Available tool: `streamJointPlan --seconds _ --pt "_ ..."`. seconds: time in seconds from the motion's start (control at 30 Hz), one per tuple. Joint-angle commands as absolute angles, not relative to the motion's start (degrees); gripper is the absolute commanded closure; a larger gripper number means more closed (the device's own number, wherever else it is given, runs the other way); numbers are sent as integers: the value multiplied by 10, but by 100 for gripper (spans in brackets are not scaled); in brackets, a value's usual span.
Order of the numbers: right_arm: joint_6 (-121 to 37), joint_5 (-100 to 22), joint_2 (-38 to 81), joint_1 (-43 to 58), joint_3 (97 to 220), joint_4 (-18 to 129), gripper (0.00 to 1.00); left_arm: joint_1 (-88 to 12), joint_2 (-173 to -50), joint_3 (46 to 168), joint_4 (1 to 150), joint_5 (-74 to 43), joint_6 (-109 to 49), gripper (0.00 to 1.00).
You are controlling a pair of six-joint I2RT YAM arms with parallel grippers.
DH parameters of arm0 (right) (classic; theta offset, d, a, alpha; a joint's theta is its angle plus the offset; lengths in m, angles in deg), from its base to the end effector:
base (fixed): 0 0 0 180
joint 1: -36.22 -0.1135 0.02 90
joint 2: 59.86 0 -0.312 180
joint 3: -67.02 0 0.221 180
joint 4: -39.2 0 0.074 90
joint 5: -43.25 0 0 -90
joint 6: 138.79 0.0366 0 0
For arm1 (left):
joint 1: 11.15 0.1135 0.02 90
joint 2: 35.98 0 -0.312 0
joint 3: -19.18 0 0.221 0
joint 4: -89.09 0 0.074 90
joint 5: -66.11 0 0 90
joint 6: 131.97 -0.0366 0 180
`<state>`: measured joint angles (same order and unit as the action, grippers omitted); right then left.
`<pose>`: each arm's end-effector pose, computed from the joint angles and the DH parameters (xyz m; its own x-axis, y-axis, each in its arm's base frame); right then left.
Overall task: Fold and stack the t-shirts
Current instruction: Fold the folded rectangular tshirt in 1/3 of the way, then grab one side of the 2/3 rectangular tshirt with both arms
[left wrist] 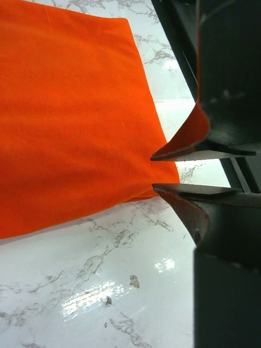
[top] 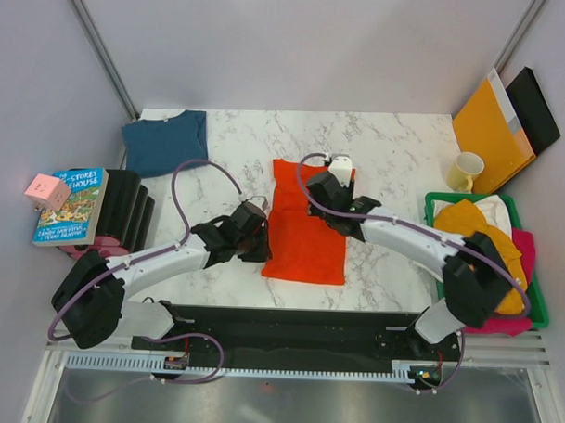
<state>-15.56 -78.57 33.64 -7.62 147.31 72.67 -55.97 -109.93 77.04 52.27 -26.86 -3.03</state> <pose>0.2487 0.2121 0.2980 -0.6185 0.0516 -0.7841 0.0135 0.9984 0.0551 0.1522 -0.1486 0.2639 -0.8686 -0.0217 -0.4950 0.1747 0.9215 -0.3469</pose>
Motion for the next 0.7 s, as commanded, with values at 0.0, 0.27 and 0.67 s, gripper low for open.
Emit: streamJointPlan --seconds 0.0,0.27,0.67 --pt "-99 -797 212 -91 1366 752 32 -562 -1100 755 544 -284 -35 68" --pt "35 -828 127 -164 1244 818 33 -562 -1155 751 551 -255 -22 66" --pt "107 -831 111 -206 1206 851 33 -563 -1190 737 556 -222 -4 69"
